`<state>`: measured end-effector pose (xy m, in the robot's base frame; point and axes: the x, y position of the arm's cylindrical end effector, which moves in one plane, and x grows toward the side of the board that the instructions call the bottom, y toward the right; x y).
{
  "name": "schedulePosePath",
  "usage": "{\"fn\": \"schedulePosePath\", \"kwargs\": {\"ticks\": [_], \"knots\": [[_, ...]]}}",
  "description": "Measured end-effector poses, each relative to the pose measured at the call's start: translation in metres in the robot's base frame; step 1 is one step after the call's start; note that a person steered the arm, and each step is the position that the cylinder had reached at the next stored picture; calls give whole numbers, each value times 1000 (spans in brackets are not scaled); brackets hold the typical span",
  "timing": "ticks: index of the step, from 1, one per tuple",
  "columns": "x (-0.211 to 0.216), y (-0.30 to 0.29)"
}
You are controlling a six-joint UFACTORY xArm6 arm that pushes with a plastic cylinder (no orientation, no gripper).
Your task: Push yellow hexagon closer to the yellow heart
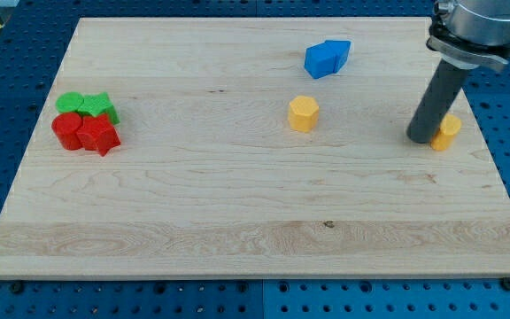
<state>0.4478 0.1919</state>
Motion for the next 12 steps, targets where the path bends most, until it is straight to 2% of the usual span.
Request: {"fn": "schedulePosePath", "kwargs": {"ticks": [3, 8, 9, 12], "knots": [[0, -79], [-7, -141], [-20, -147], [-99, -148]]}}
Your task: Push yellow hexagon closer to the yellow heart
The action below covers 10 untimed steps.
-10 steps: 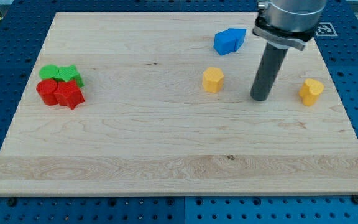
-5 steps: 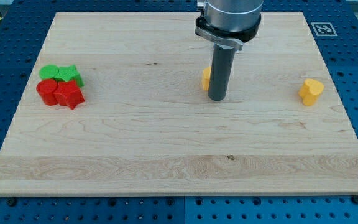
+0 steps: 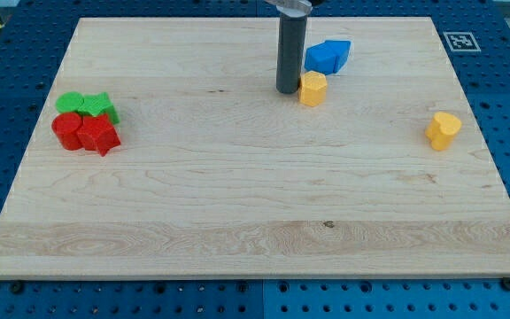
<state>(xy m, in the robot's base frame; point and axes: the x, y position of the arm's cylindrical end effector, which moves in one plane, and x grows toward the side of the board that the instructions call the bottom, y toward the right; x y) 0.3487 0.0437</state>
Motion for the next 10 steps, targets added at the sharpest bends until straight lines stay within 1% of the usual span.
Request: {"fn": "schedulePosePath", "kwargs": {"ticks": [2, 5, 7, 8, 10], "knots": [[-4, 30], [42, 35], [42, 43], [34, 49], [-6, 55]]}}
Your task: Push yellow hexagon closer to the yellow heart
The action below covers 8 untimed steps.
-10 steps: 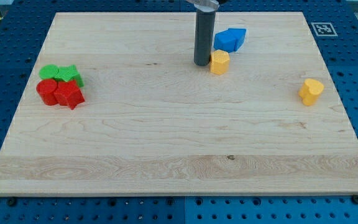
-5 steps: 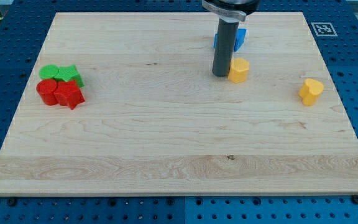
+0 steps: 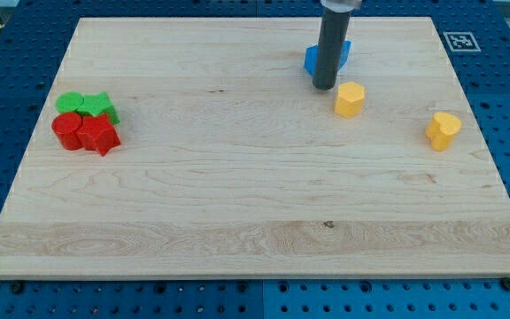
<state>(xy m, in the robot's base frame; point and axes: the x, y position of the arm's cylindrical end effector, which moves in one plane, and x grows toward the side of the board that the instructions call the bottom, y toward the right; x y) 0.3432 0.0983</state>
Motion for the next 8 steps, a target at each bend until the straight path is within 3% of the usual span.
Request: {"fn": "schedulePosePath", "kwargs": {"ticks": [8], "knots": [[51, 7]]}}
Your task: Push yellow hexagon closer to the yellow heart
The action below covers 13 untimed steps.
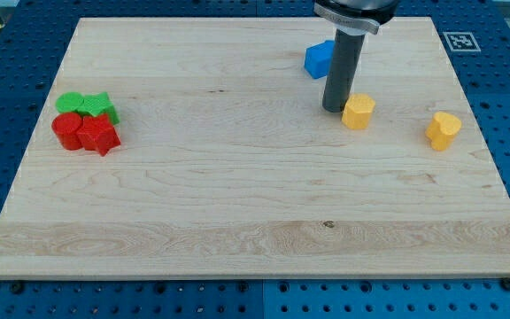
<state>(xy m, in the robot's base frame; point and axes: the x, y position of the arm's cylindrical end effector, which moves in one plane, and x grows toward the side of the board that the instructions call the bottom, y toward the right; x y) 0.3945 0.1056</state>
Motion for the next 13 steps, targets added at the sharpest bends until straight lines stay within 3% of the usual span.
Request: {"fn": "schedulePosePath", "kwargs": {"ticks": [13], "knots": [[29, 65]]}}
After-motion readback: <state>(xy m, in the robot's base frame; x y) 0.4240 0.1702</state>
